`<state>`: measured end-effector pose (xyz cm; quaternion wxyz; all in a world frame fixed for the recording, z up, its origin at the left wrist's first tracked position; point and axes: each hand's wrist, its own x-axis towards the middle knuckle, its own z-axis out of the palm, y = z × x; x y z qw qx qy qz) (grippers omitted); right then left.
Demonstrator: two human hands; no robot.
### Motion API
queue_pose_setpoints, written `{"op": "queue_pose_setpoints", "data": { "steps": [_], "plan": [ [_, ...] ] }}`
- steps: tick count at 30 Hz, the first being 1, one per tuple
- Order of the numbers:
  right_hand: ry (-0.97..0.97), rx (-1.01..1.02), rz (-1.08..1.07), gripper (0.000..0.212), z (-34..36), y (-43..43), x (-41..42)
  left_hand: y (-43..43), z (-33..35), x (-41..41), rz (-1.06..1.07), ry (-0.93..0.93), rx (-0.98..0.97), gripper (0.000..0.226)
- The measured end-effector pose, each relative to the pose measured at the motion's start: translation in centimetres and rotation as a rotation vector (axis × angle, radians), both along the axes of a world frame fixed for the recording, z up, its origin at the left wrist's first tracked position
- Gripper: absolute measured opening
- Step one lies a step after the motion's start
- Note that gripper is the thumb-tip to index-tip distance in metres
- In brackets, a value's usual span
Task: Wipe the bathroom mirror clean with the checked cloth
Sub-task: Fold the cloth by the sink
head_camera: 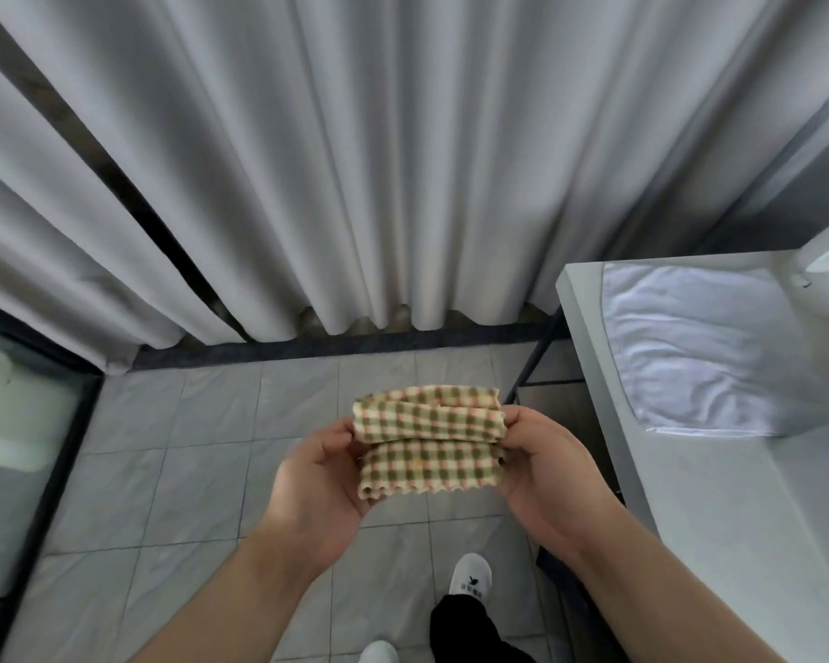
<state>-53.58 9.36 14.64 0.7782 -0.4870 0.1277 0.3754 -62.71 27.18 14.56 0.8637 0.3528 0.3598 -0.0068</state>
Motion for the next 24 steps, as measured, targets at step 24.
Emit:
{"op": "queue_pose_setpoints", "data": {
  "steps": [24],
  "plan": [
    [-0.151,-0.312,0.102,0.028,-1.3,12.0,17.9,13.3,-1.4,18.4,-0.162,-0.008,0.633,0.036]
  ]
}}
